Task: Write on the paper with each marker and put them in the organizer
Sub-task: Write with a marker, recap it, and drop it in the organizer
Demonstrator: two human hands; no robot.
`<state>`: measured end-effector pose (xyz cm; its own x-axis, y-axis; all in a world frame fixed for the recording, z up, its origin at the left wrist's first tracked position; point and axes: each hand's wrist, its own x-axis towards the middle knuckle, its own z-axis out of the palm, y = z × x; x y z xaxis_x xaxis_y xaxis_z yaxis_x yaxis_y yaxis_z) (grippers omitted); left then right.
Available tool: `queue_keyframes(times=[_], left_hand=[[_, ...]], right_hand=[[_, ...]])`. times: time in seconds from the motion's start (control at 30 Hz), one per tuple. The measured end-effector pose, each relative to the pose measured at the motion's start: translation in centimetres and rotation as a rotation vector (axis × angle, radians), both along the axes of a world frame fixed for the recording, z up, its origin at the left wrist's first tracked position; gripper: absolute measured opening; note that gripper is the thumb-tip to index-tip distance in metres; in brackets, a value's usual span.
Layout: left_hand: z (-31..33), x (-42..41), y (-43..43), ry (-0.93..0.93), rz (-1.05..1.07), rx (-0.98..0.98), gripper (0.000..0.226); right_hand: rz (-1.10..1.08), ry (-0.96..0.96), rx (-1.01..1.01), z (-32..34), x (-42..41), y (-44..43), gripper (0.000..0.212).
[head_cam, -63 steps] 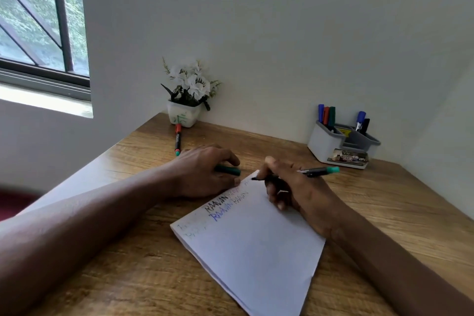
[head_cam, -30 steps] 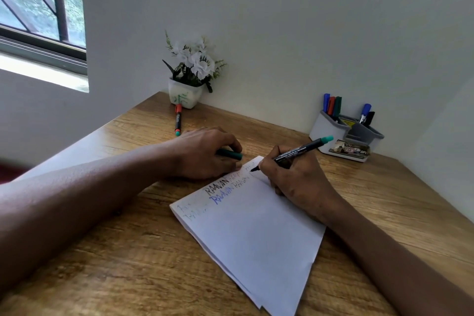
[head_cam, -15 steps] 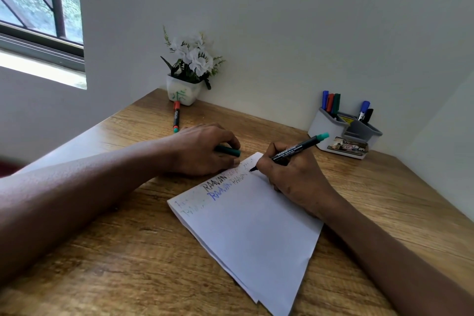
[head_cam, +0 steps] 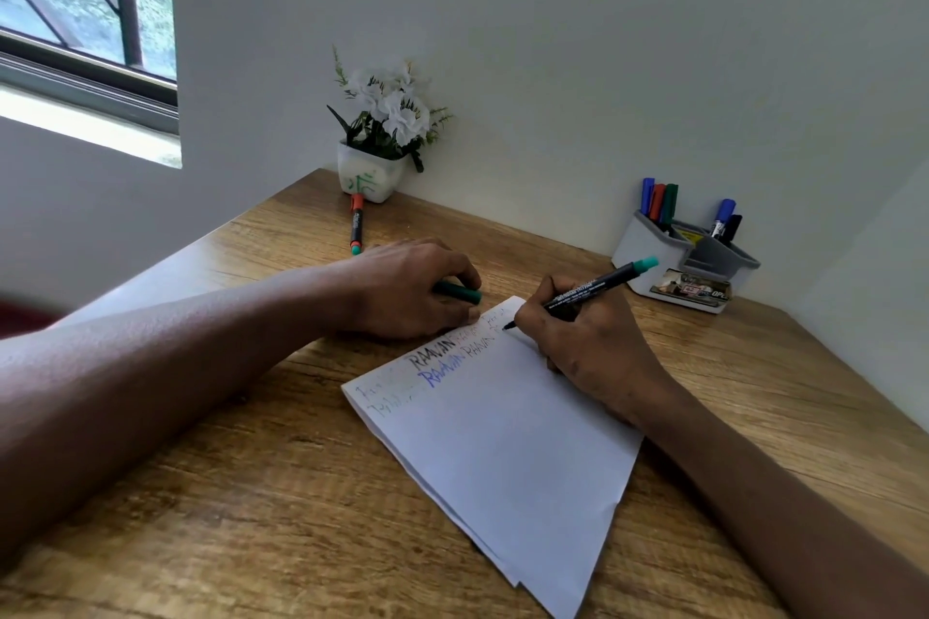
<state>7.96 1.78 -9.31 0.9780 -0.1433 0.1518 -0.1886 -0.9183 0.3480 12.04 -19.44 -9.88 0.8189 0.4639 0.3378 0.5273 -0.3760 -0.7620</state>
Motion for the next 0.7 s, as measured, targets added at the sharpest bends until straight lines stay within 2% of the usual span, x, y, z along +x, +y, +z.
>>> queue_keyframes(times=[0.37,0.5,0.7], left_hand=[[0.10,0.00,-0.06,0.016,-0.004,0.000,0.044],[0.06,0.07,-0.02,0.019,-0.001,-0.004,0.043],[-0.05,0.02,0.02,0.010,0.001,-0.003,0.044]], right_hand=[[-0.004,-0.001,-0.010,0.11,-0.21,-0.14,0.018],[-0.046,0.025,0.045,0.07,-0.13,-0.12,0.018],[-0.025,-0.006,-0.003,0.20,-0.38,0.01,0.017]])
